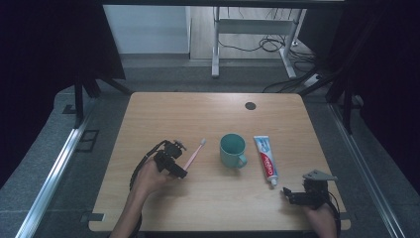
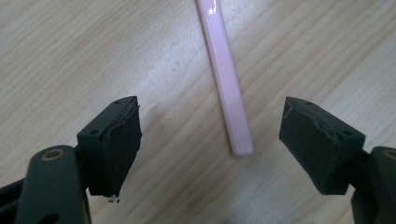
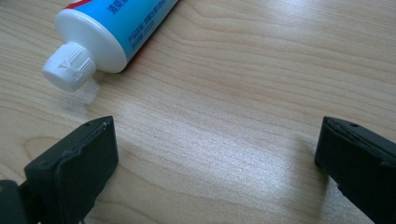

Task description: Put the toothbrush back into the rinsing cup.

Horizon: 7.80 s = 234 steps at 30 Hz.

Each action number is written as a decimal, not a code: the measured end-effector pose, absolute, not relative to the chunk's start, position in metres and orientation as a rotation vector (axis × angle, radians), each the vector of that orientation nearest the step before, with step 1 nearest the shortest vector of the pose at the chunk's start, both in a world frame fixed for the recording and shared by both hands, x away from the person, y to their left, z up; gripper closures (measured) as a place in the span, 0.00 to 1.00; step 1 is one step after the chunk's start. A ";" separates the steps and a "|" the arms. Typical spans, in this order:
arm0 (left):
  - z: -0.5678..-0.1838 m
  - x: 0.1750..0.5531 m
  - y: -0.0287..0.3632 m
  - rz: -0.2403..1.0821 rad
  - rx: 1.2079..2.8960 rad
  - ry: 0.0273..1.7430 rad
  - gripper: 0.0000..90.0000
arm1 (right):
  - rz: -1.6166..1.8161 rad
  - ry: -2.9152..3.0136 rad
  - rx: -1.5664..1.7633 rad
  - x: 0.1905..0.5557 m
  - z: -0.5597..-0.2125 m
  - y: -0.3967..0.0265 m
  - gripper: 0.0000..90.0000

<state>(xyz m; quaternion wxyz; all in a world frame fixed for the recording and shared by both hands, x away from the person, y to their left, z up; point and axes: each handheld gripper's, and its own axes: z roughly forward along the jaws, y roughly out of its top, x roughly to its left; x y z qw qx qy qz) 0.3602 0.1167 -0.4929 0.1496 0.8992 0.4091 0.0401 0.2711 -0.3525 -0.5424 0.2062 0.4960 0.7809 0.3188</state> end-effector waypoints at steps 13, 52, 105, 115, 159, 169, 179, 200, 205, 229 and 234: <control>-0.484 0.390 0.089 0.058 2.673 1.204 0.36 | 0.887 2.177 1.381 0.271 -0.542 -0.352 0.00; -0.499 0.429 0.054 -0.045 2.776 1.368 0.83 | 0.888 2.183 1.376 0.271 -0.542 -0.352 0.00; -0.441 0.394 0.085 0.005 2.460 1.049 0.88 | 0.888 2.182 1.376 0.271 -0.542 -0.352 0.00; -0.424 0.383 0.082 0.079 2.400 0.965 0.88 | 0.890 2.180 1.378 0.271 -0.542 -0.352 0.00; -0.383 0.378 0.031 0.253 2.107 0.759 0.88 | 0.890 2.181 1.375 0.271 -0.542 -0.352 0.00; -0.382 0.380 0.015 0.279 2.073 0.743 0.88 | 0.889 2.181 1.376 0.271 -0.542 -0.352 0.00; -0.388 0.385 0.002 0.293 2.031 0.741 0.88 | 0.889 2.181 1.376 0.271 -0.542 -0.352 0.00; -0.415 0.390 -0.007 0.299 2.019 0.755 0.88 | 0.892 2.183 1.375 0.271 -0.542 -0.352 0.00; -0.423 0.389 -0.008 0.297 2.020 0.763 0.88 | 0.892 2.183 1.375 0.271 -0.542 -0.352 0.00; -0.451 0.386 -0.012 0.272 2.059 0.795 0.88 | 0.893 2.185 1.371 0.271 -0.542 -0.352 0.00; -0.455 0.386 -0.013 0.265 2.065 0.803 0.88 | 0.893 2.186 1.372 0.271 -0.542 -0.352 0.00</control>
